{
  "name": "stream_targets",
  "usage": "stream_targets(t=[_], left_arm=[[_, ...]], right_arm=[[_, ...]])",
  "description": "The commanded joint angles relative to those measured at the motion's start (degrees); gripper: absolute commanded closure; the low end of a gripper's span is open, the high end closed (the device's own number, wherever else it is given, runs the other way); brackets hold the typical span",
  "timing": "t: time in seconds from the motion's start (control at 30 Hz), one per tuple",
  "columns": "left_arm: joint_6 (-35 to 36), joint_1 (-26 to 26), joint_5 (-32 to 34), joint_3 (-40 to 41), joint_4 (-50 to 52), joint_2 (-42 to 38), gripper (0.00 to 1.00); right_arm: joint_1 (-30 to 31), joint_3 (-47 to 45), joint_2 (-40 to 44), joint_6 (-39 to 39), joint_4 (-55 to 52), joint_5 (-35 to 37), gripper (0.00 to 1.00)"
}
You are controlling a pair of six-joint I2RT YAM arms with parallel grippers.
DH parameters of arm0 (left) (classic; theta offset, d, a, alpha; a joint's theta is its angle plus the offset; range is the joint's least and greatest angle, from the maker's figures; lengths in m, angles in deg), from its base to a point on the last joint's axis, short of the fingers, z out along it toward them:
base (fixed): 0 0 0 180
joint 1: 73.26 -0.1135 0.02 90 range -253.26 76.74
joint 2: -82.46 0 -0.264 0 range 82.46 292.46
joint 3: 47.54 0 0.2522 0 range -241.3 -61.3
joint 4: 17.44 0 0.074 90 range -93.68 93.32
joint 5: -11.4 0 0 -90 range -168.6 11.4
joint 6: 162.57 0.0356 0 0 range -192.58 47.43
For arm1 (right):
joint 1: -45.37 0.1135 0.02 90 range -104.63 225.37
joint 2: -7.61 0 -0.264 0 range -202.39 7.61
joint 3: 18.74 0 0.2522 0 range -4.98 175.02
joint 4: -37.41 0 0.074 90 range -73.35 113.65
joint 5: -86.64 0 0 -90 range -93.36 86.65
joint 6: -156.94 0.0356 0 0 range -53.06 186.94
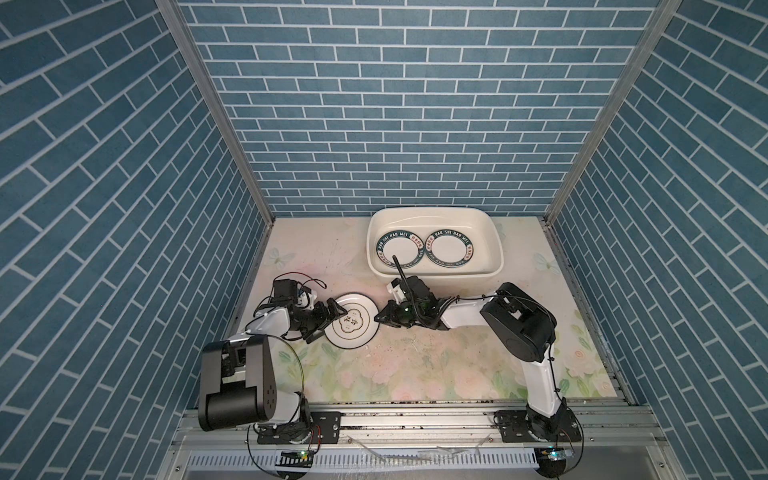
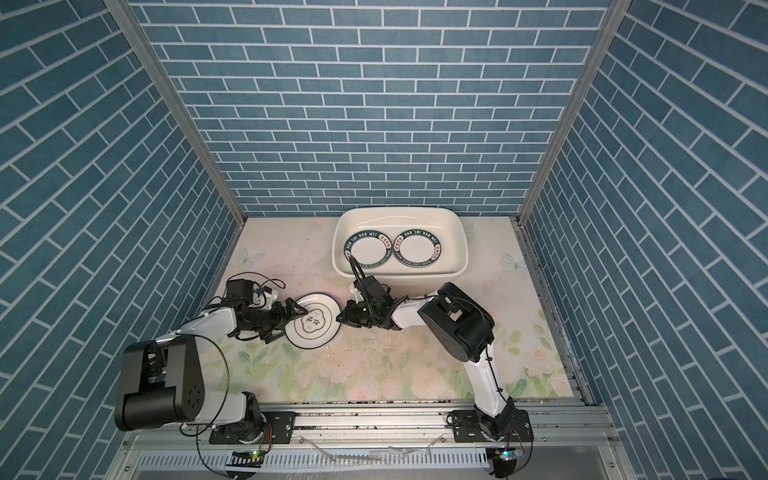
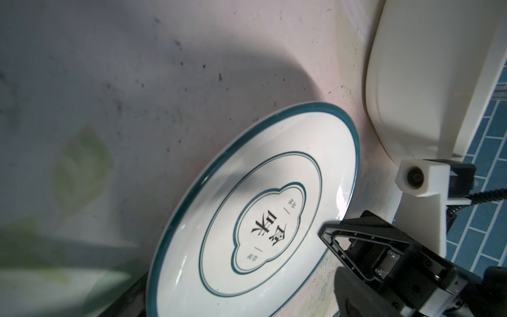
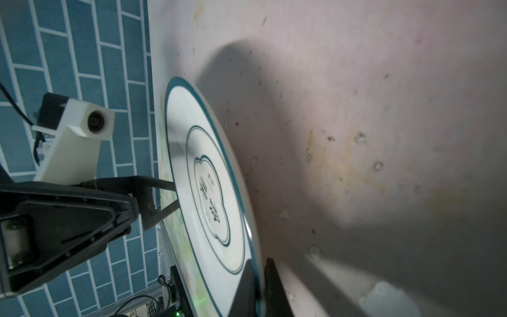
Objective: Place the plates into the plastic bin on the countertop
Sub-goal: Pick up the plate from the middle-left of the table.
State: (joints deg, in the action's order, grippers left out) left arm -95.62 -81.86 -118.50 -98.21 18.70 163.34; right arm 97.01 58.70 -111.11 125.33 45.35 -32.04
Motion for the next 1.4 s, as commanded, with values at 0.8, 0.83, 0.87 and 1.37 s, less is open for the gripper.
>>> stream_targets(t=[0.8, 0.83, 0.87, 1.37], left_arm=[[1.7, -8.5, 5.3, -8.0, 2.4, -17.7, 0.00], [1.6, -9.1, 4.6, -8.3, 2.4, -17.8, 0.00], [1.2, -9.9, 4.0, -8.6, 2.2, -17.9, 0.00], [3.0, -11.7, -4.3, -23.3, 4.7, -20.2, 0.00]], right_arm=[[-0.5, 2.2, 5.9, -0.7, 0.2, -6.0, 1.00], [-0.5, 2.4, 6.2, -0.9, -0.5, -6.0, 1.00], [-0.6, 2.7, 6.6, -1.2, -1.3, -6.0, 1.00], [-3.1, 13.6, 10.3, -8.5, -17.2, -9.2, 1.00]])
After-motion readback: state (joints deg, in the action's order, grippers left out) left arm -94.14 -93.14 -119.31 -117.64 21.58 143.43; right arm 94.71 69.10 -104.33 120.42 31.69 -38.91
